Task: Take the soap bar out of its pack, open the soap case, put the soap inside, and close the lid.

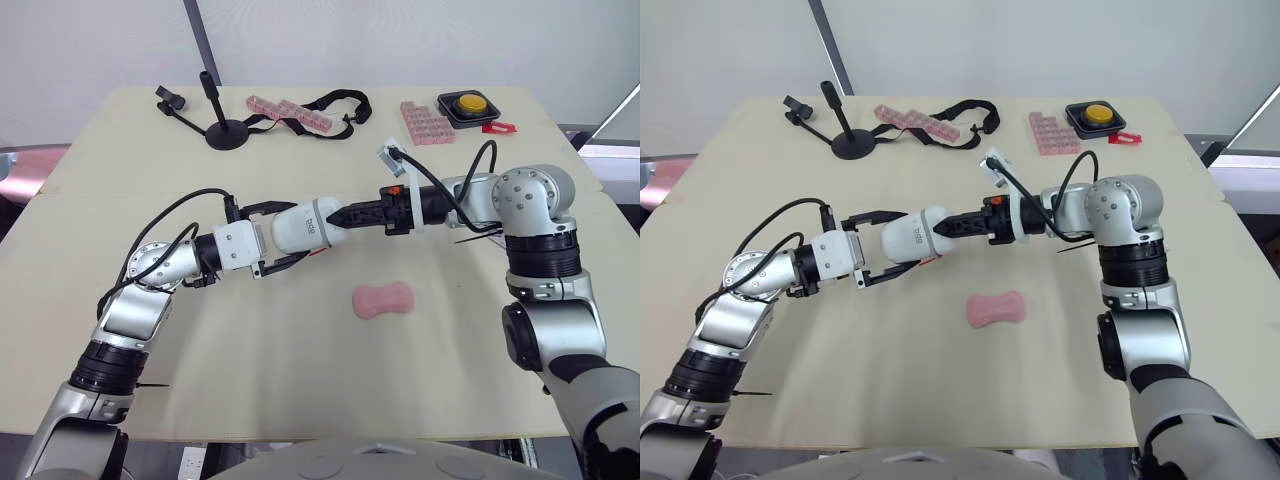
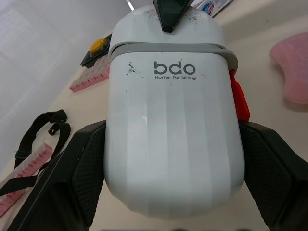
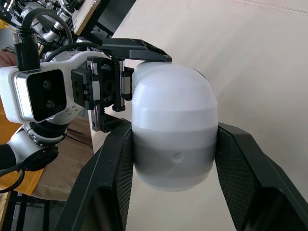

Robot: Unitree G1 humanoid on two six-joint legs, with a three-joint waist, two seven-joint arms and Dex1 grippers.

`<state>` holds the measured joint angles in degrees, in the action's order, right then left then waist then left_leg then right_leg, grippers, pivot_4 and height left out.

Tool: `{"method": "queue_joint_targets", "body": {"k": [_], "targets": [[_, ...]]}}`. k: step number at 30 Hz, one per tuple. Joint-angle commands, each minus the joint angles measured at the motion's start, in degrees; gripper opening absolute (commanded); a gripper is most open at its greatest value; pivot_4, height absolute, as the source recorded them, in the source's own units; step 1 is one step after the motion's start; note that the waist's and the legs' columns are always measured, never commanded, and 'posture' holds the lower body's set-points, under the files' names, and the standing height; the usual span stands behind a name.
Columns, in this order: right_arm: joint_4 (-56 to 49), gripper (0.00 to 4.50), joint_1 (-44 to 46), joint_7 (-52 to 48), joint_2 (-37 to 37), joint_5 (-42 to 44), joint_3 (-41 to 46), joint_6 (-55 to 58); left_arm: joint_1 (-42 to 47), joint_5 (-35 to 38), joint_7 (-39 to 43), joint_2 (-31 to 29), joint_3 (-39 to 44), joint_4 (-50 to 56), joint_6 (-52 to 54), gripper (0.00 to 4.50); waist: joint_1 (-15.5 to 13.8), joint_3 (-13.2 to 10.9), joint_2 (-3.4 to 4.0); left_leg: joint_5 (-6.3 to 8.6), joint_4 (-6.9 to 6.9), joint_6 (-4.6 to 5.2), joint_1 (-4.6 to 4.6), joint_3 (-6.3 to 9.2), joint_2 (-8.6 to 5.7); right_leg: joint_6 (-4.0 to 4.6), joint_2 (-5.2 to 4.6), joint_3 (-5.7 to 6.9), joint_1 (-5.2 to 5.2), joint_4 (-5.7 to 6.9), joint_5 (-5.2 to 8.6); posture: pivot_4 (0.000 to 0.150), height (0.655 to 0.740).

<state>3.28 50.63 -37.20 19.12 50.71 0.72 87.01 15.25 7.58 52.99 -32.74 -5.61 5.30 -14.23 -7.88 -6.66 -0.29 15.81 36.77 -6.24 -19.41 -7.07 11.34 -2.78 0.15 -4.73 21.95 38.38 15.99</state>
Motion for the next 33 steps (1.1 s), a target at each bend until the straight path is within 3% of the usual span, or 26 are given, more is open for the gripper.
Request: {"method": "queue_joint_targets", "body": {"k": [1, 6, 16, 19, 23, 28, 33], "targets": [[-1.2, 1.96, 1.0, -1.9, 0.6, 1.1, -0.4, 0.7, 0.6, 1.4, -0.4, 0.0, 0.6, 2.0, -0.4, 3.67, 0.0, 0.0, 0.00, 0.00, 0.00, 0.00, 0.00, 0.00, 0.00, 0.00, 0.00, 0.00, 0.00, 0.00, 0.00, 0.150, 0.7400], [0.0, 1.96, 0.9, -3.6, 2.8, 0.4, -0.6, 0.4, -0.1, 1.7, -0.1, -0.3, 0.8, 2.4, -0.4, 3.67, 0.0, 0.0, 0.00, 0.00, 0.00, 0.00, -0.01, 0.00, 0.00, 0.00, 0.00, 0.00, 0.00, 0.00, 0.00, 0.150, 0.7400], [2.8, 1.96, 0.5, -10.6, 18.2, -2.2, -2.2, -1.4, -1.7, 3.8, 0.7, -2.1, 1.9, 2.0, 1.4, 3.67, -0.5, 0.0, 0.00, 0.00, 0.01, 0.00, -0.14, -0.01, 0.00, 0.00, 0.02, -0.05, -0.01, -0.01, 0.00, 0.150, 0.7400], [0.3, 1.96, -1.8, -16.6, 30.2, -10.2, -10.7, -10.2, -1.8, 5.8, 1.6, -2.4, 1.9, 2.3, 4.7, 3.67, -0.9, 0.0, 0.00, 0.00, 0.02, 0.00, -0.24, -0.01, 0.00, 0.00, 0.02, -0.06, -0.02, -0.01, 0.00, 0.150, 0.7400], [-1.7, 1.96, -5.5, -22.3, 40.3, -22.2, -21.0, -24.9, -1.9, 7.9, 2.4, -2.6, 1.8, 3.3, 8.0, 3.67, -1.7, 0.0, -0.01, 0.01, 0.06, 0.01, -0.46, 0.00, 0.02, 0.00, -0.01, -0.03, -0.07, -0.16, 0.00, 0.150, 0.7400], [1.9, 1.96, -8.1, -22.8, 40.7, -30.8, -24.2, -34.1, -1.9, 8.0, 3.2, -2.6, 1.4, 3.7, 9.0, 3.67, -0.7, 0.0, 0.00, 0.01, 0.08, 0.01, -0.47, 0.01, 0.06, 0.01, -0.02, -0.03, -0.06, -0.08, 0.00, 0.150, 0.7400], [0.7, 1.96, -8.5, -23.5, 38.6, -32.0, -24.3, -33.3, -1.3, 7.8, 3.6, -2.4, 1.4, 3.5, 9.4, 3.67, -0.1, 0.0, 0.01, 0.01, 0.09, 0.01, -0.54, 0.01, 0.06, 0.01, 0.00, -0.04, -0.05, -0.11, 0.00, 0.150, 0.7400]]}}
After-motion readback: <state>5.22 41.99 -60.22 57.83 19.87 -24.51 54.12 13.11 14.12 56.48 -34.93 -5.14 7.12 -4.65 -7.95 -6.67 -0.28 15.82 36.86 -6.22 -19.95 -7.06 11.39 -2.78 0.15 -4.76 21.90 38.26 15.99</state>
